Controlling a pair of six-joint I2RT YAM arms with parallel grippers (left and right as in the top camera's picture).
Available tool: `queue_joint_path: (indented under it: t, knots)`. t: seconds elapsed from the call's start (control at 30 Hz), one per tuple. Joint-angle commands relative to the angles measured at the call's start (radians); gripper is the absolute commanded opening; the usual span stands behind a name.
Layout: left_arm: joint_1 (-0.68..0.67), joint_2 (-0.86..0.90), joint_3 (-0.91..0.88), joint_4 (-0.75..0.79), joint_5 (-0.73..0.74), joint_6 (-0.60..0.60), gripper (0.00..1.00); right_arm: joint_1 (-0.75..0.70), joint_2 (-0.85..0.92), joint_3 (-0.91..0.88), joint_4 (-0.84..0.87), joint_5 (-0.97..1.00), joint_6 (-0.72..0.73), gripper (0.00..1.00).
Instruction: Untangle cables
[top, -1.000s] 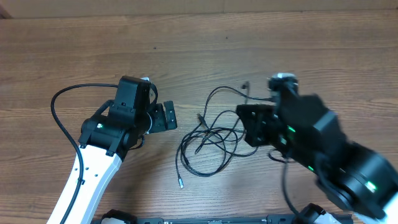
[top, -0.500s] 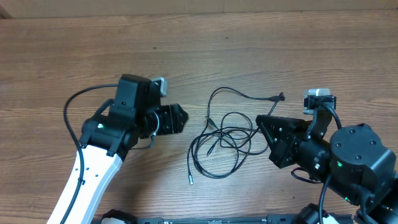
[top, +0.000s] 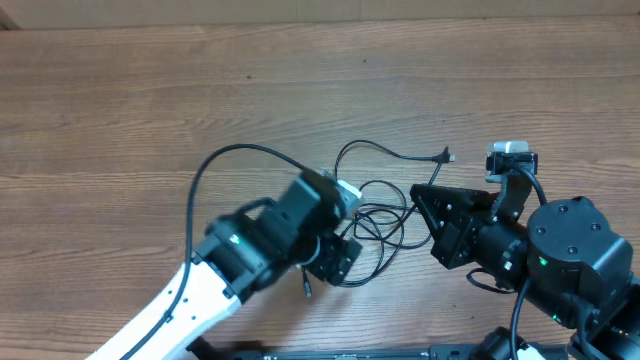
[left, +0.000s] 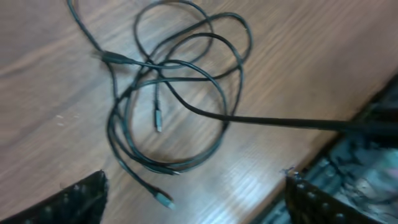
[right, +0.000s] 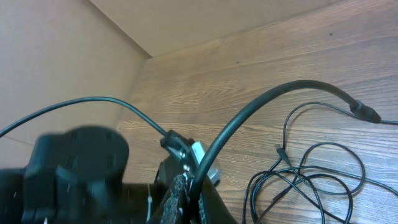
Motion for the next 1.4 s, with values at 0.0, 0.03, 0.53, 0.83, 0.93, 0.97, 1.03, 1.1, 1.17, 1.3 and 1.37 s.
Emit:
queue_joint_path:
  t: [0.0, 0.03, 0.53, 0.83, 0.93, 0.97, 1.03, 1.1, 1.17, 1.3, 1.37]
  knots:
    - [-0.061, 0.018, -0.027, 0.028, -0.234, -0.066, 1.0, 0.003, -0.007, 0.01, 0.005, 0.002, -0.016, 0.04]
    - [-0.071, 0.023, -0.041, 0.043, -0.243, -0.072, 1.0, 0.003, -0.007, 0.01, 0.005, 0.002, -0.016, 0.04]
    - [-0.09, 0.327, -0.234, 0.59, -0.258, -0.069, 0.71, 0.003, -0.007, 0.031, 0.003, 0.002, -0.016, 0.04]
    - [-0.071, 0.348, -0.227, 0.621, -0.271, -0.06, 0.04, 0.003, -0.007, 0.031, -0.029, 0.077, -0.016, 0.05]
    - [-0.045, 0.284, -0.209, 0.584, -0.28, -0.061, 0.04, 0.003, -0.007, 0.031, -0.053, 0.117, -0.016, 0.05]
    - [-0.036, 0.259, -0.202, 0.576, -0.28, -0.061, 0.04, 0.003, -0.007, 0.031, -0.061, 0.122, -0.016, 0.05]
    - [-0.011, 0.193, -0.179, 0.554, -0.28, -0.061, 0.04, 0.003, -0.007, 0.031, -0.072, 0.132, -0.016, 0.05]
    - [0.011, 0.13, -0.156, 0.539, -0.277, -0.061, 0.04, 0.003, -0.007, 0.031, -0.085, 0.144, -0.016, 0.08]
    - [0.032, 0.061, -0.136, 0.539, -0.277, -0.074, 0.04, 0.003, -0.005, 0.031, -0.108, 0.165, -0.016, 0.17]
    - [0.069, -0.07, -0.1, 0.539, -0.277, -0.132, 0.04, 0.003, 0.013, 0.028, -0.175, 0.166, 0.011, 0.35]
    - [0.088, -0.13, -0.086, 0.54, -0.277, -0.186, 0.04, 0.003, 0.032, 0.021, -0.211, 0.14, 0.044, 0.42]
